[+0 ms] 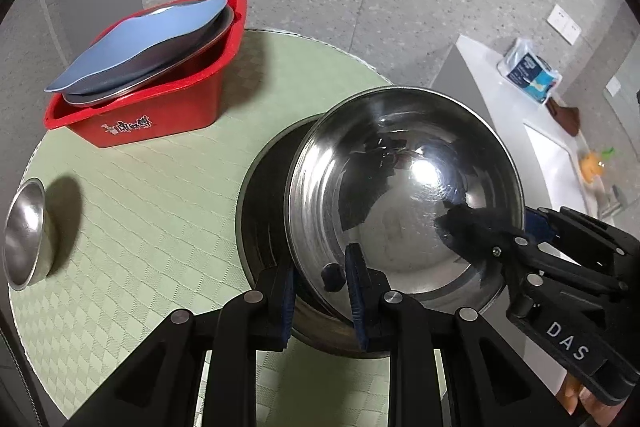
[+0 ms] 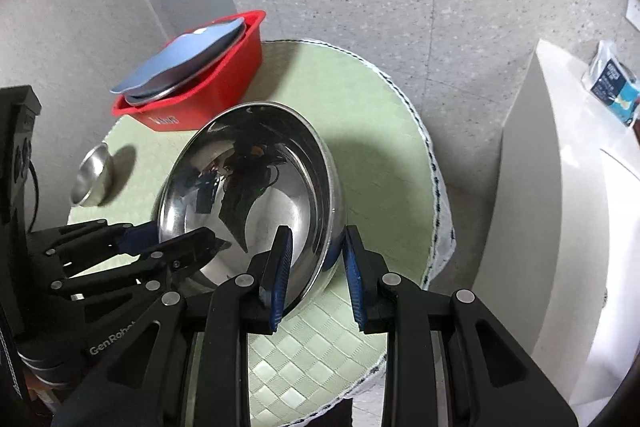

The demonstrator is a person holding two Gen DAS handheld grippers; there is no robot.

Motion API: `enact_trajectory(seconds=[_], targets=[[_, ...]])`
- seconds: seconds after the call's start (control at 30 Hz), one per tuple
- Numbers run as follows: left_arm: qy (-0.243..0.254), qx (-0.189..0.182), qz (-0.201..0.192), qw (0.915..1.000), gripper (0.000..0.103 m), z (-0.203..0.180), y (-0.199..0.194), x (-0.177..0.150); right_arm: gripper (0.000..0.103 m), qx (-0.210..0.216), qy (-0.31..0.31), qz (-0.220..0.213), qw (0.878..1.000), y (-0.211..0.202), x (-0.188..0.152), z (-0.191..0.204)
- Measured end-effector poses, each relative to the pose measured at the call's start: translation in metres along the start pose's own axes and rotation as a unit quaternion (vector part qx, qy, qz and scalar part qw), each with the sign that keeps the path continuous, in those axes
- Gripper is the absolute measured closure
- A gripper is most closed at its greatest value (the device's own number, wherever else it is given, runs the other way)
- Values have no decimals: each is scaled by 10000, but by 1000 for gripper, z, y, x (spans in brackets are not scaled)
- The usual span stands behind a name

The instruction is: Organize plates and bowls

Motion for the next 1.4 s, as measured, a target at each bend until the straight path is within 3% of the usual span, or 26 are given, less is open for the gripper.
enact_trajectory(seconds=[0.37, 0.9, 1.1, 1.4], targets=[[-73, 47, -20, 10000, 83, -2, 1, -4, 72, -42, 109, 47, 9999, 3, -5, 1], [-349, 105, -36, 9993, 83, 2, -1, -7, 66, 983, 788, 216, 9918, 32, 0, -15], [-460, 102, -47, 9989, 81, 3, -3, -8, 66, 949, 710, 186, 9928, 36, 6, -16], [-527, 182, -84, 9984, 81, 4, -6, -5, 66, 379, 153, -290, 9987, 10, 19, -18]])
Point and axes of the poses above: each gripper's, at about its wrist camera, not at the fingertips, and y roughly the way its jaws point, z to its left, x to its top, the point moved 5 cm from there along y, roughly the way its jaws point, and after that the axes turned 11 degrees about -y, right-handed, at the moved point
